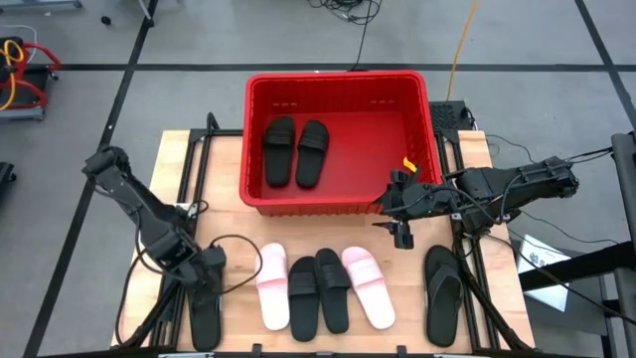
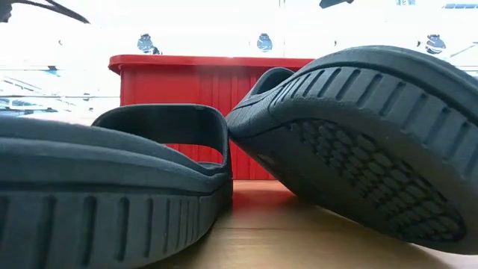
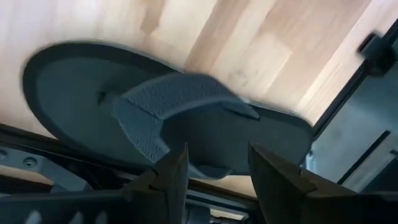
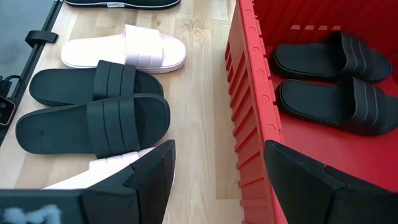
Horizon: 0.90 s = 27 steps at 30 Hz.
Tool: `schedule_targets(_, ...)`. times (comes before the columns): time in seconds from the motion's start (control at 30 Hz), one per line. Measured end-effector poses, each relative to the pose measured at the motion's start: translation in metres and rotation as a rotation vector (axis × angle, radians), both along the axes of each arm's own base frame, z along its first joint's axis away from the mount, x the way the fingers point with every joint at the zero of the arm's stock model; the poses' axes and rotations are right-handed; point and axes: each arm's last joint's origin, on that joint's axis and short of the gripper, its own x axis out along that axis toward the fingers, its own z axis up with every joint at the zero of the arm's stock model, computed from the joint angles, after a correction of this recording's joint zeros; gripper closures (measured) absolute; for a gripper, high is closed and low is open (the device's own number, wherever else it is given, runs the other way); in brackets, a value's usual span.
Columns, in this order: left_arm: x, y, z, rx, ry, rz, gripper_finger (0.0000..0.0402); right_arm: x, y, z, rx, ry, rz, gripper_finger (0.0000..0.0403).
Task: Pick and place slides into bin
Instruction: Put the black slipper into the red container
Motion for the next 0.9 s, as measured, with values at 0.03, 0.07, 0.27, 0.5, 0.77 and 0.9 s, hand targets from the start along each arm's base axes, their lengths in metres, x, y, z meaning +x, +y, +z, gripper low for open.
schedule_targets(0.03,-0.002,-0.002,-0.003,0.001,0.000,-0.011,0.0243,0.000,0.000,0.000,0.000,0.000,0.000,0.0167)
schedule_targets(0.07,-0.005,-0.003,-0.006,0.009,0.007,-0.018,0.0243,0.000,0.000,0.000,-0.001,0.000,-0.001,0.0168)
schedule_targets(0.27,-0.020,-0.003,-0.024,0.069,0.055,-0.045,0.0243,0.000,0.000,0.000,-0.004,0.000,-0.004,0.0168)
schedule_targets(0.5,-0.026,0.000,-0.036,0.109,0.063,-0.065,0.0243,0.001,-0.003,0.000,-0.004,0.000,-0.017,0.0167)
schedule_targets(0.77,-0.027,0.000,-0.047,0.092,0.049,-0.048,0.0243,0.001,-0.009,0.000,-0.005,0.004,-0.040,0.0168)
schedule_targets(0.9,-0.029,0.003,-0.052,0.113,0.071,-0.004,0.0243,0.002,-0.010,-0.001,-0.009,0.006,-0.043,0.0168)
